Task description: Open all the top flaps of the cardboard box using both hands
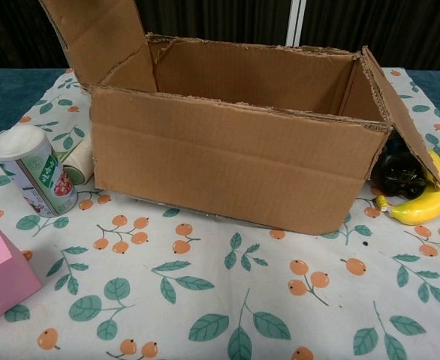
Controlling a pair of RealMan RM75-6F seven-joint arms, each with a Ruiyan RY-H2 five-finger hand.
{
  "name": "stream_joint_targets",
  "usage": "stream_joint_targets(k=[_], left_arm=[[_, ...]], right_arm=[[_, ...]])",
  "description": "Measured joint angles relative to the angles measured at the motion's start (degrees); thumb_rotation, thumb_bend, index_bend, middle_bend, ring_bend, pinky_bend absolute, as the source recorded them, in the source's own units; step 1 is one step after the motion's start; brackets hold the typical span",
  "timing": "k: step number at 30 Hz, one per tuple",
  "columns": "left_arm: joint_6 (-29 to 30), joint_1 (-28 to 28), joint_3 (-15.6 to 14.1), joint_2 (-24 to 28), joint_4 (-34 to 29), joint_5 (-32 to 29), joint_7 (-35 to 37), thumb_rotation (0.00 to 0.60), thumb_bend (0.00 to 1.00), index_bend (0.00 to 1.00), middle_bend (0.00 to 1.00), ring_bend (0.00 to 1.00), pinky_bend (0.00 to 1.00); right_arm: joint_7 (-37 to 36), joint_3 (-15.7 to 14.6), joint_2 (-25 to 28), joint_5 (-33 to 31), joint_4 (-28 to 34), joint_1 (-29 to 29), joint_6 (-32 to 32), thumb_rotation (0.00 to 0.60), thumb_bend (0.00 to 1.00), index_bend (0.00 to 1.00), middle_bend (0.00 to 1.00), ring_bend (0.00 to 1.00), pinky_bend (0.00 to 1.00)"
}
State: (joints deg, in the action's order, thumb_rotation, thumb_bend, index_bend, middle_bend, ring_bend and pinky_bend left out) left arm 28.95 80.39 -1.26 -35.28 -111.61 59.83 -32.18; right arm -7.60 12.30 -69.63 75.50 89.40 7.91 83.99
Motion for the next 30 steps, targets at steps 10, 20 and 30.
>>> stream_joint_targets(k=[10,20,30], left_arm=[[1.02,-5.21,-1.06,2.69,-1.36,1.4,-0.15,0.6,1.0,0.39,0.65,0.43,0.45],[2.81,-11.7,-1.37,5.01,-1.73,3.45,0.92,0.6,1.0,0.39,0.65,0.43,0.45],[14.28,-20.4,-0.47,1.64,-1.26,3.4,4.64,0.6,0.39,0.17,0.27,0.14,0.23]], right_arm=[[-0.11,0.06,0.1,0.09,0.45,-0.08,-0.06,0.6,0.34,0.0,0.0,0.0,0.22],[0.13,-0.18,0.03,0.39,0.68,-0.14,-0.19,0.6,0.34,0.0,0.0,0.0,0.22],[1.32,-0.18,0.36,0.5,0.72,0.15,-0.61,0.6,0.34,0.0,0.0,0.0,0.22]])
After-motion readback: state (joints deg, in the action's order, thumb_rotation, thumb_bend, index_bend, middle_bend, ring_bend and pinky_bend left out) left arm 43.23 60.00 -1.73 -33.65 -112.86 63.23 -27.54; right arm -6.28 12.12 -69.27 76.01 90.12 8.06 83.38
